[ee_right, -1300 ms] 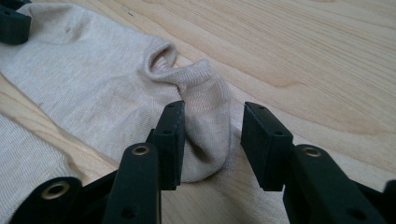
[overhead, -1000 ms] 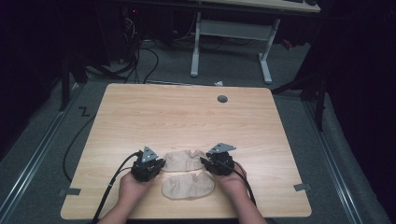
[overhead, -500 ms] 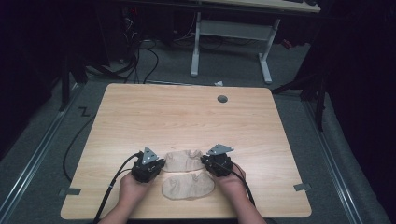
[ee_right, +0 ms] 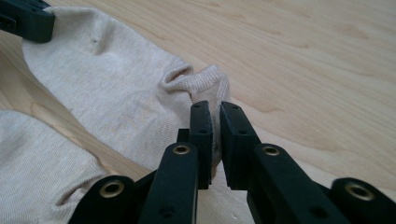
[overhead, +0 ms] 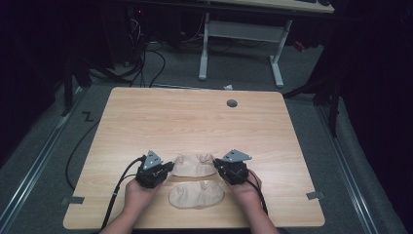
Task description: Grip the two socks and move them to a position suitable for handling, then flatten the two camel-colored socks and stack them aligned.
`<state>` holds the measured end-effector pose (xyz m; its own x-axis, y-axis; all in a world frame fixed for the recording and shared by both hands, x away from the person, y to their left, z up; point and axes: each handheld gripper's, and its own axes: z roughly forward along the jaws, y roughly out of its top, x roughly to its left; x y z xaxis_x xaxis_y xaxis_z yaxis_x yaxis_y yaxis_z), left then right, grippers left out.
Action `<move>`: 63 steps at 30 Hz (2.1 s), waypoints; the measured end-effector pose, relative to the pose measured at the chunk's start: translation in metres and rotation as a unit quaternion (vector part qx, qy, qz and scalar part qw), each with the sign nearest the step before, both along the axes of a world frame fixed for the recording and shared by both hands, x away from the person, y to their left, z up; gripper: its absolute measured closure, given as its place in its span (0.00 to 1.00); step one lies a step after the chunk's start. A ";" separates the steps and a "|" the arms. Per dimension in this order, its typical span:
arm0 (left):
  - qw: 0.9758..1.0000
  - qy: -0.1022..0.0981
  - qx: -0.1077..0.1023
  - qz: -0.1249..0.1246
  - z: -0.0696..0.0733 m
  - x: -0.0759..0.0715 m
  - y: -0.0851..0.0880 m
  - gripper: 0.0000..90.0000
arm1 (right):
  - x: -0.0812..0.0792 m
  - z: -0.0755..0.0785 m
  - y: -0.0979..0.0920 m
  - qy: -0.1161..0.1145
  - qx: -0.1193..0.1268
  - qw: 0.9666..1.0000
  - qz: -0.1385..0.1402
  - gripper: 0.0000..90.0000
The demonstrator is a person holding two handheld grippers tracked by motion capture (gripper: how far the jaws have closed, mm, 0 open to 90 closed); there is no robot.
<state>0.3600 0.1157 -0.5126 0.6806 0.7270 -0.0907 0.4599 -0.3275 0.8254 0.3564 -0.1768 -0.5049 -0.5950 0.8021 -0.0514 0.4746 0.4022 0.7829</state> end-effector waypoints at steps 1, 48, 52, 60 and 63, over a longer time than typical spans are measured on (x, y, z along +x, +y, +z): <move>1.000 -0.002 0.001 -0.003 0.001 -0.001 -0.001 0.96 | -0.001 0.002 0.000 -0.005 -0.004 1.000 0.001 0.93; 0.997 0.021 0.031 -0.066 0.020 -0.080 0.004 0.96 | -0.092 0.020 -0.010 -0.045 -0.023 0.998 0.048 0.93; 0.998 0.024 0.028 -0.058 0.018 -0.084 0.006 0.96 | -0.093 0.013 -0.006 -0.029 -0.031 0.997 0.059 0.93; 0.997 0.024 0.047 -0.059 0.010 -0.086 0.005 0.96 | -0.089 0.007 -0.007 -0.013 -0.033 0.998 0.059 0.93; 0.996 0.021 0.055 -0.060 0.009 -0.085 0.003 0.96 | -0.087 0.004 -0.008 -0.011 -0.037 0.997 0.060 0.93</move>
